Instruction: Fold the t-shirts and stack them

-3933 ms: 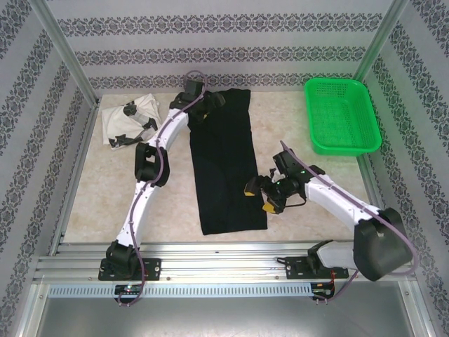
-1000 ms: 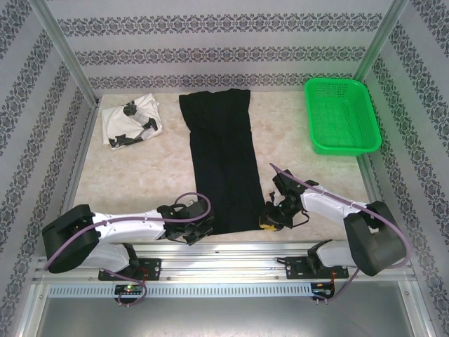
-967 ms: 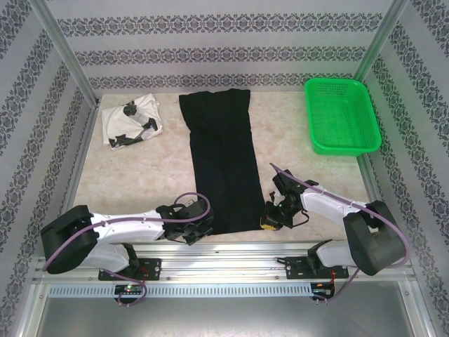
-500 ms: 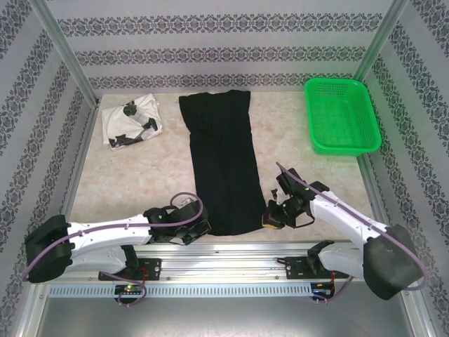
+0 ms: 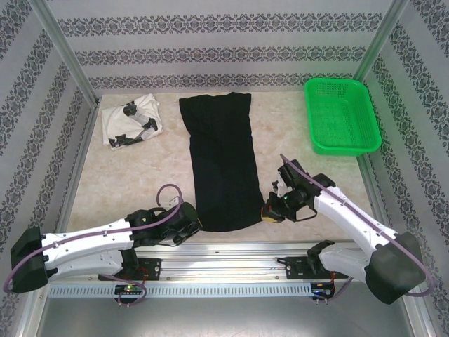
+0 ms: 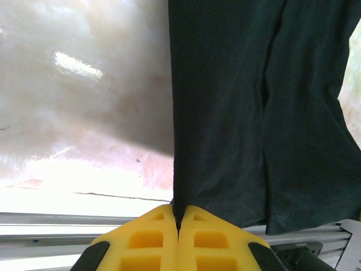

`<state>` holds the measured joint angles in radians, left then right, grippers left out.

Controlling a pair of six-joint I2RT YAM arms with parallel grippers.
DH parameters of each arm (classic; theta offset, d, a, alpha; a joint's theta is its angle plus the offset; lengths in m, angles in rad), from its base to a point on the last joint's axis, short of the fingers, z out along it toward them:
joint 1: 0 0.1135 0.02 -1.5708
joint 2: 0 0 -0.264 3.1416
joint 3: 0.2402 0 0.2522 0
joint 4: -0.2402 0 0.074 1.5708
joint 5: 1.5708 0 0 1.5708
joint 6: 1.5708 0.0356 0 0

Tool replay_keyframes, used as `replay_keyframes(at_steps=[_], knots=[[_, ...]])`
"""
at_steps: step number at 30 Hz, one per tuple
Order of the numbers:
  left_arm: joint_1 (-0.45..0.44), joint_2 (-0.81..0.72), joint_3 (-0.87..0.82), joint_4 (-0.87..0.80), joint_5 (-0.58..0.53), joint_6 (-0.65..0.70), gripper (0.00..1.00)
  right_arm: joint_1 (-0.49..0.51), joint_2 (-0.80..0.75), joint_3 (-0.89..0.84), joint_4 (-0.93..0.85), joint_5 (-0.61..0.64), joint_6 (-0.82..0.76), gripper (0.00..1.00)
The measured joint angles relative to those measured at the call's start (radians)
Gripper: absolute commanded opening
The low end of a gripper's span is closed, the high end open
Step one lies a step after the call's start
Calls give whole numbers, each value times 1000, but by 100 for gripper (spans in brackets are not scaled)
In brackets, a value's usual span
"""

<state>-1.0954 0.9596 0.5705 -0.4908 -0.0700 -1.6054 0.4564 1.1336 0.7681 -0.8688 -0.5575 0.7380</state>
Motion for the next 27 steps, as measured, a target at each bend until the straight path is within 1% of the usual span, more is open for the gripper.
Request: replay_keyframes(at_steps=[3, 5, 7, 11, 17, 23, 27], knots=[[39, -16, 35, -17, -2, 10, 0, 0, 48, 93, -3, -6, -4, 0], [95, -24, 76, -35, 2, 37, 0, 0, 88, 155, -3, -9, -9, 0], [179, -7, 142, -53, 26, 91, 0, -1, 134, 213, -2, -9, -14, 0], [343, 74, 255, -47, 98, 206, 0, -11, 238, 322, -4, -10, -39, 0], [523, 238, 390, -47, 215, 374, 0, -43, 406, 516, -2, -9, -82, 0], [650, 379, 505, -42, 307, 500, 0, -90, 573, 695, 0, -10, -119, 0], [708, 466, 576, -37, 354, 560, 0, -127, 680, 805, -12, -9, -144, 0]])
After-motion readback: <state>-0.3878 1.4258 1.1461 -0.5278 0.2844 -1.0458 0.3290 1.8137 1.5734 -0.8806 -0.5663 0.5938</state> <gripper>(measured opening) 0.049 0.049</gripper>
